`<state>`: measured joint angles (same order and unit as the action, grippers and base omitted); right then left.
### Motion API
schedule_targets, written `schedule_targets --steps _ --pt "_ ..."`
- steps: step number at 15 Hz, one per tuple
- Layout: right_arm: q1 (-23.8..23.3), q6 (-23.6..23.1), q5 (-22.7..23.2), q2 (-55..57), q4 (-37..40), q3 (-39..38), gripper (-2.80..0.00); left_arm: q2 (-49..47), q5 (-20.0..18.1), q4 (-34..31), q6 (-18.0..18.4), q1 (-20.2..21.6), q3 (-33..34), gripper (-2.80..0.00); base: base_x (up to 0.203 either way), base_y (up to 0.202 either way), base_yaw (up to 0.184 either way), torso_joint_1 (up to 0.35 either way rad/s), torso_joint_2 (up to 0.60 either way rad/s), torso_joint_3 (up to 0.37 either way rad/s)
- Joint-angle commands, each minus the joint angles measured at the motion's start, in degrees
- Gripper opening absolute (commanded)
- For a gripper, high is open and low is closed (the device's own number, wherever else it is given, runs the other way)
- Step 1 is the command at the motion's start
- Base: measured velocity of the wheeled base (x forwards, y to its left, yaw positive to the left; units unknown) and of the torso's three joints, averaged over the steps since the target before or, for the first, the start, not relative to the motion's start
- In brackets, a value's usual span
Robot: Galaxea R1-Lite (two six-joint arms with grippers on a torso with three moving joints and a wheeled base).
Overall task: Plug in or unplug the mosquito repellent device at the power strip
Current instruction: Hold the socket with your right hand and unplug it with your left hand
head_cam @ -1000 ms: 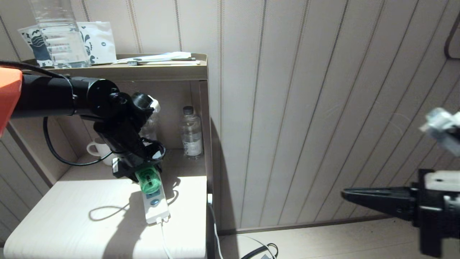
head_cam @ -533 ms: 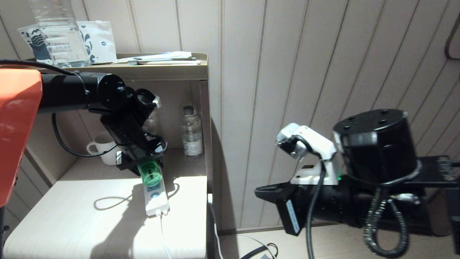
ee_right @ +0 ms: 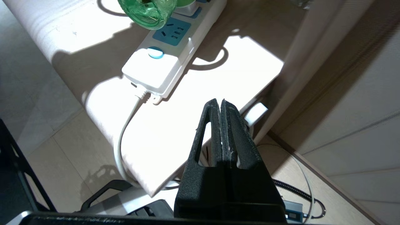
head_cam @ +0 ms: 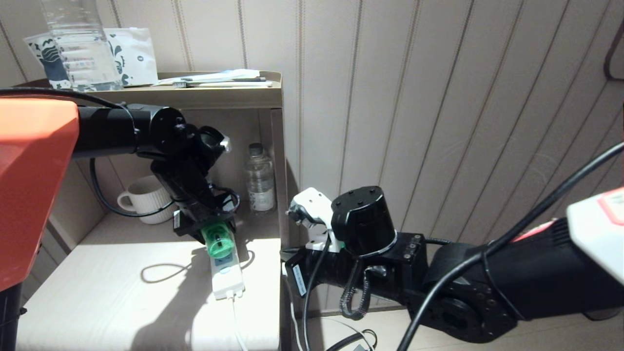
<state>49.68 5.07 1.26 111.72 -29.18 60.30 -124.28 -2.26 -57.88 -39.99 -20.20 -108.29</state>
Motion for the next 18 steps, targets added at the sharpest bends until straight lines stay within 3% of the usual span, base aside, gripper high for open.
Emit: schedule_targets --steps 1,7,18 --pt "0.58 0.27 0.02 5.49 -0.40 2.27 -2.80 0.09 -1.10 -0.50 -0.60 -0.35 0.01 -2.80 0.000 0.000 0.000 0.000 0.00 0.000" --pt "2.18 1.24 -0.10 12.78 -8.10 5.91 -2.80 0.27 -2.23 -0.57 -2.73 -2.83 0.01 -2.80 0.000 0.000 0.000 0.000 0.00 0.000" --pt "4.03 1.30 -0.11 17.05 -8.35 12.93 -2.80 -0.08 -2.23 0.05 -3.78 -4.23 0.01 -2.80 0.000 0.000 0.000 0.000 0.00 0.000"
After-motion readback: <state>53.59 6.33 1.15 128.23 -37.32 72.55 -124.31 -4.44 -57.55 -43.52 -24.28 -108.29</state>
